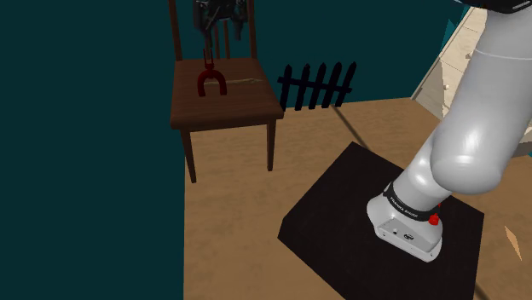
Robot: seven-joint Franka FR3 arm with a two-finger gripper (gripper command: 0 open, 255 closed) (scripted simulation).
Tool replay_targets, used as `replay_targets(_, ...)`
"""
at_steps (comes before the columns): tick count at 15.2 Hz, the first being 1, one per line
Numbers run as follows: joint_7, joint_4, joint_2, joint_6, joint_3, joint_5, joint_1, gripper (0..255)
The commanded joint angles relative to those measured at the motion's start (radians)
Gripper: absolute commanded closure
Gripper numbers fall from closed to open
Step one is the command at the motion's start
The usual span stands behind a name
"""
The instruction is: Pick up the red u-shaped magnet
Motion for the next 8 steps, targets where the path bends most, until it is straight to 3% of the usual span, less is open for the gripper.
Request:
replay_targets(1,0.016,0.124,0.093,-0.029,0.002,-0.02,0.016,0)
replay_targets(4,0.031,0.329,0.232,-0.091,0.0,-0.047,0.045,0)
replay_targets(8,0.033,0.247,0.215,-0.027,-0.001,-0.044,0.04,0)
